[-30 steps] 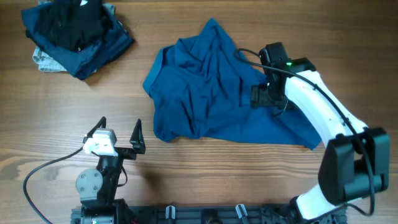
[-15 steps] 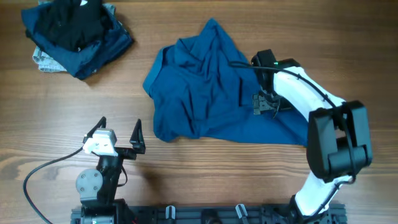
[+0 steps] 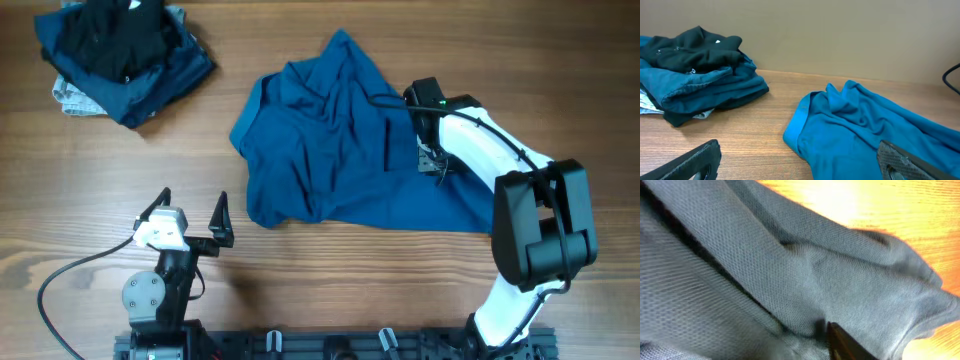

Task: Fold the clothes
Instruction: 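Grasp the shirt's right hem corner with the right gripper and pull it rightward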

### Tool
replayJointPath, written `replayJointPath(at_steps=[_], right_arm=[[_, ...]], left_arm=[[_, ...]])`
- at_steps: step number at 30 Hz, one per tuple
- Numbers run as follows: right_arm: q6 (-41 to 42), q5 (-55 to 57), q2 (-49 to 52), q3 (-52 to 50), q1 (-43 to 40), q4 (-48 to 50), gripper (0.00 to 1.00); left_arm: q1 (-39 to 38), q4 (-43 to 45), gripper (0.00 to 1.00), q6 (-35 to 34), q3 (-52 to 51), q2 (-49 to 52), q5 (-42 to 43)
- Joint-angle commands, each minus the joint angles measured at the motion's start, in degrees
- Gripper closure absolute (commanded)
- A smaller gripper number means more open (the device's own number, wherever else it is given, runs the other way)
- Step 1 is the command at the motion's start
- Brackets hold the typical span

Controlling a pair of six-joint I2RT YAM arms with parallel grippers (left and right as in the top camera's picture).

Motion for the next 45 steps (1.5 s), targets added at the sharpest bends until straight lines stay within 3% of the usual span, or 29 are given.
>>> replayJointPath(at_steps=[1,6,11,17,22,26,28,30,31,38,41,45], right_arm=[[0.3,1.6,0.9,0.0,0.2,1.0,0.71],[3.7,5.0,0.9,1.5,-0.9,1.4,0.85],[3.1,8.3,0.9,5.0,-2.8,2.6,0.84],[2.6,5.9,0.8,7.2,-8.1,14.7,0.87],[-3.2,-2.0,0.9,7.2,-13.6,28.9,0.90],[-5.4,-3.0,0.9,7.2,-17.9,37.2,0.77],[-7.5,-3.0,0.9,7.2,-19.9,40.7,0.45],[-9.6,-3.0,0.9,7.2,-21.9,43.0,0.25],[-10.2,-3.0,0.9,7.2,-22.8,43.2,0.03],[-7.0,-1.2,-2.2,7.2,-25.0,32.2,0.00],[-1.8,-10.0,-6.9,7.2,-25.0,25.0,0.00],[-1.3,-26.7,-10.1,7.1,-25.0,13.7,0.01]], left_arm=[[0.4,-0.1,0.00,1.1,-0.3,-0.2,0.7],[0.4,-0.1,0.00,1.1,-0.3,-0.2,0.7],[0.4,-0.1,0.00,1.1,-0.3,-0.2,0.7],[0.4,-0.1,0.00,1.1,-0.3,-0.2,0.7],[0.4,-0.1,0.00,1.1,-0.3,-0.2,0.7],[0.4,-0.1,0.00,1.1,-0.3,-0.2,0.7],[0.4,-0.1,0.00,1.1,-0.3,-0.2,0.7],[0.4,-0.1,0.00,1.1,-0.3,-0.2,0.7],[0.4,-0.1,0.00,1.1,-0.3,-0.2,0.7],[0.4,-0.1,0.00,1.1,-0.3,-0.2,0.7],[0.4,-0.1,0.00,1.1,-0.3,-0.2,0.7],[0.4,-0.1,0.00,1.1,-0.3,-0.2,0.7]])
